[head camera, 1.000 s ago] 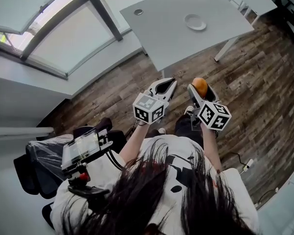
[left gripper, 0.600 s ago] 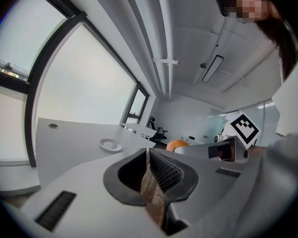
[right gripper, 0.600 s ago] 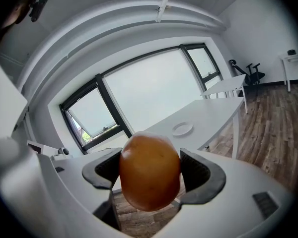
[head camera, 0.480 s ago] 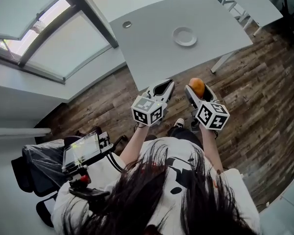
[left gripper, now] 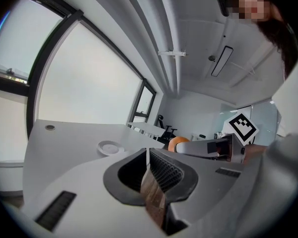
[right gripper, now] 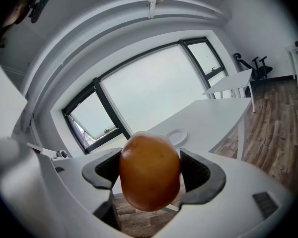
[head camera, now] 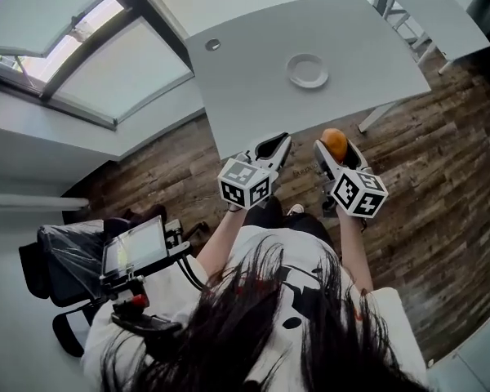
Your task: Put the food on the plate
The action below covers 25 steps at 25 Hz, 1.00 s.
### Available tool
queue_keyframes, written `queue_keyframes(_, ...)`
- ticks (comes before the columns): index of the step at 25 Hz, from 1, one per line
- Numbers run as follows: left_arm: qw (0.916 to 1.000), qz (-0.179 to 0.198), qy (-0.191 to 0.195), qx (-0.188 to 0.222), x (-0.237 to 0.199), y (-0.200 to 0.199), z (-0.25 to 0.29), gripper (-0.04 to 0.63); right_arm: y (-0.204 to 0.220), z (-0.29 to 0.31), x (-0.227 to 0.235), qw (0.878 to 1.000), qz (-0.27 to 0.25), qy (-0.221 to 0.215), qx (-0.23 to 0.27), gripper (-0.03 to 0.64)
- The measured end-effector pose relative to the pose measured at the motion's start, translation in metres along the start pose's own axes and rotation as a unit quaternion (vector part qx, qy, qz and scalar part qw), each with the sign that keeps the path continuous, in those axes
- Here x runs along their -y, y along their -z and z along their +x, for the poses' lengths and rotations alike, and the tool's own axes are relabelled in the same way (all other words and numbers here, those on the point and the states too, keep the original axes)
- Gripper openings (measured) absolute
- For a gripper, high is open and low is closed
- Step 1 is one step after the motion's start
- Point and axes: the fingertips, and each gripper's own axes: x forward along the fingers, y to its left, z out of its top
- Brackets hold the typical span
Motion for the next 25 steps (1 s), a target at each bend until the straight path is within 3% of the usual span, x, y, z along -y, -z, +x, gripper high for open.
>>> queue_keyframes(8,0.9994,0.005,-0.024,-0.025,-0.015,0.009,0.012,0.006,0.011,0.022,0.011,0.999,0.022,-0.02,-0.015,0.37)
queue_keyframes(25,0.9995,0.014,0.019,-0.02,-0.089,-0.051,0.127,0.006,-0.065,0.122,0.053,1.0,0.001,0.016,-0.016,0.37)
